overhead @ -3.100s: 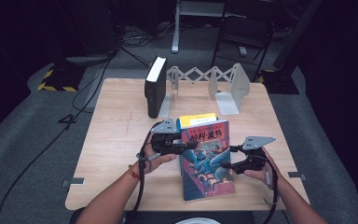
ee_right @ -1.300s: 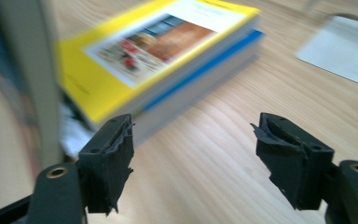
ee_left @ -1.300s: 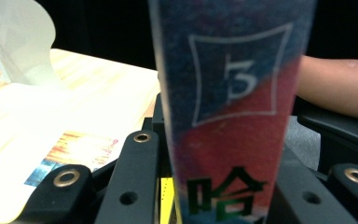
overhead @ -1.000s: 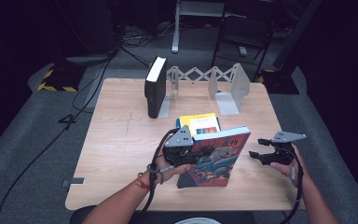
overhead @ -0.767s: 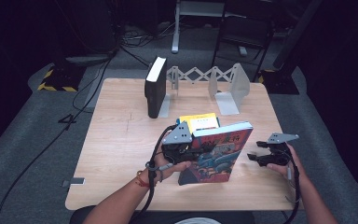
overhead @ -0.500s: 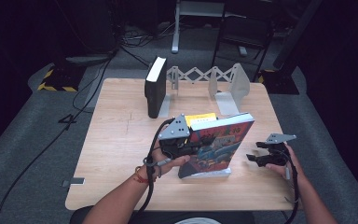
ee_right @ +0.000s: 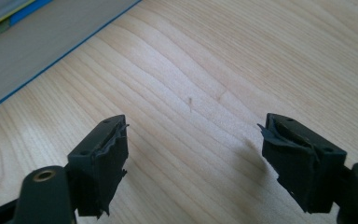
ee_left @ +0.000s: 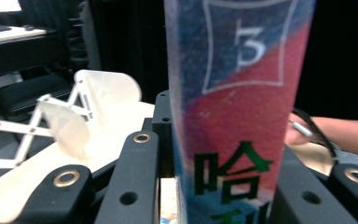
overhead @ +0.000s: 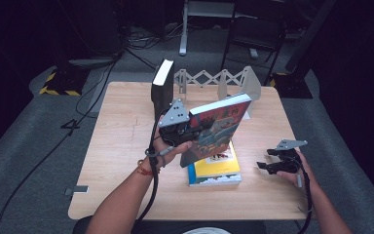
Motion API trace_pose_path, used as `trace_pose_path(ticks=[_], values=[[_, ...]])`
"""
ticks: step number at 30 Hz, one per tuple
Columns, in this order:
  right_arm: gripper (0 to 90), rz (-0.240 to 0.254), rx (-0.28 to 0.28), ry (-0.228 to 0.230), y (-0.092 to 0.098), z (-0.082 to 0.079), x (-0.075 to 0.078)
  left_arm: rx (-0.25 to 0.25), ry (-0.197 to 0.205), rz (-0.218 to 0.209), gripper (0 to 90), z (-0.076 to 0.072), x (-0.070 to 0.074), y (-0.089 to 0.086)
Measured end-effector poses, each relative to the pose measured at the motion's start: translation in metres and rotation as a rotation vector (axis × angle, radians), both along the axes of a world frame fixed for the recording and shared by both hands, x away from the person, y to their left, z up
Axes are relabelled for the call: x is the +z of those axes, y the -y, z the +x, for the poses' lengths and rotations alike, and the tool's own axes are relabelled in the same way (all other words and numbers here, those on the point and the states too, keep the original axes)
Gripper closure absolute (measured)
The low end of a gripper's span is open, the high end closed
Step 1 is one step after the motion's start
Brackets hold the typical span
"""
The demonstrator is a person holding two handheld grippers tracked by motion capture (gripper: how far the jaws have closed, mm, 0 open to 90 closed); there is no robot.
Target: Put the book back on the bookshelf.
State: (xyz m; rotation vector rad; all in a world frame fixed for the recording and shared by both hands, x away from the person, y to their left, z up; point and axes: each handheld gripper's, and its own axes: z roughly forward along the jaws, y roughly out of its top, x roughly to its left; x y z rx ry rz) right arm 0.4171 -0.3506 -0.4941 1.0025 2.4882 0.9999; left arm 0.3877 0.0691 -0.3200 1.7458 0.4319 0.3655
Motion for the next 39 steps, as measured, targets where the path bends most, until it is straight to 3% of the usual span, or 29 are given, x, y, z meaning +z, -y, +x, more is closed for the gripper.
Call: trace_pose_path(ticks=[5, 15, 31, 39], values=[[22.3, 0.004, -0.006, -0.002, 0.0, 0.001, -0.002, 0.051, 0.009, 0.0, 73.8, 0.01, 0.001, -0.008], [20.2, 0.006, -0.022, 0.015, -0.003, 0.001, -0.005, 0.176, -0.018, -0.029, 73.8, 0.039, -0.001, -0.03], [16.7, 0.023, -0.024, 0.032, -0.003, 0.001, -0.008, 0.274, -0.013, -0.017, 73.7, 0.061, 0.004, -0.039], [16.6, 0.036, -0.024, 0.045, -0.002, -0.001, -0.01, 0.338, -0.034, -0.032, 73.7, 0.075, 0.0, -0.048]])
